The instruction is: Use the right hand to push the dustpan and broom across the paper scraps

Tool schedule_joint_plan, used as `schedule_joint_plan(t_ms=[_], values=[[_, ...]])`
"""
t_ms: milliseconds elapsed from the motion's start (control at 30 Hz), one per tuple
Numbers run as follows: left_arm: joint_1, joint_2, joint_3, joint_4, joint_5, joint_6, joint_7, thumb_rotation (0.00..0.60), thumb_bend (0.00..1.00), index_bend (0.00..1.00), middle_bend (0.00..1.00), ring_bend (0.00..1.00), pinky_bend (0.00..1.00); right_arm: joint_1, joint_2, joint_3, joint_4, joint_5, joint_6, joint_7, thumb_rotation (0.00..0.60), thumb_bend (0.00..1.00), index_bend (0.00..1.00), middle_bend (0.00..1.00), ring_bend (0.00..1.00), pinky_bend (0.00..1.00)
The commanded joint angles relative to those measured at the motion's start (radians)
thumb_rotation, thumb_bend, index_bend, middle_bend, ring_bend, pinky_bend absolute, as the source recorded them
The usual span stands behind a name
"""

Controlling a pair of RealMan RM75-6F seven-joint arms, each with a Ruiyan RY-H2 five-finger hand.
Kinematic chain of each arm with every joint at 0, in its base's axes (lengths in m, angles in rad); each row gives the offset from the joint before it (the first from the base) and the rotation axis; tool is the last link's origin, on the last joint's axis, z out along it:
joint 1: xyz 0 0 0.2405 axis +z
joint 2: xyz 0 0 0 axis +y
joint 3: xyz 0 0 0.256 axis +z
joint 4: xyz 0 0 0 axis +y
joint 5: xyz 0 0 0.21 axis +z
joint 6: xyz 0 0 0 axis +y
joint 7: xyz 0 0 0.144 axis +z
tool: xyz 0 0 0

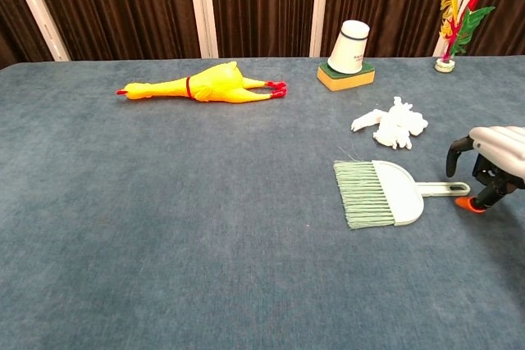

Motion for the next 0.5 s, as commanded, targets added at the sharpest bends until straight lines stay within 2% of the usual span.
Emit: schedule_joint_plan(t_ms=[33, 300, 500], values=[[0.000, 0.000, 0.000, 0.000, -0.001, 0.000, 0.000, 0.600, 0.00, 0.00, 0.00, 0.00, 0.00, 0.005, -0.010, -0.003, 0.011, 0.003, -0.004, -0.004, 0.600, 0.28, 0.46, 0.95, 0.96, 0.83], [0.000, 0.001, 0.000, -0.001, -0.002, -0.001, -0.003, 0.600, 0.00, 0.00, 0.00, 0.00, 0.00, 0.017, -0.030, -0.001, 0.034, 0.020, -0.011, -0.013, 0.600, 0.30, 0.46, 0.95, 0.96, 0.83], [-0.001, 0.002, 0.000, 0.000, -0.001, -0.002, -0.005, 0.600, 0.00, 0.00, 0.00, 0.00, 0.00, 0.020, -0.036, -0.004, 0.040, 0.027, -0.011, -0.016, 0.600, 0.40, 0.51, 0.95, 0.96, 0.83]])
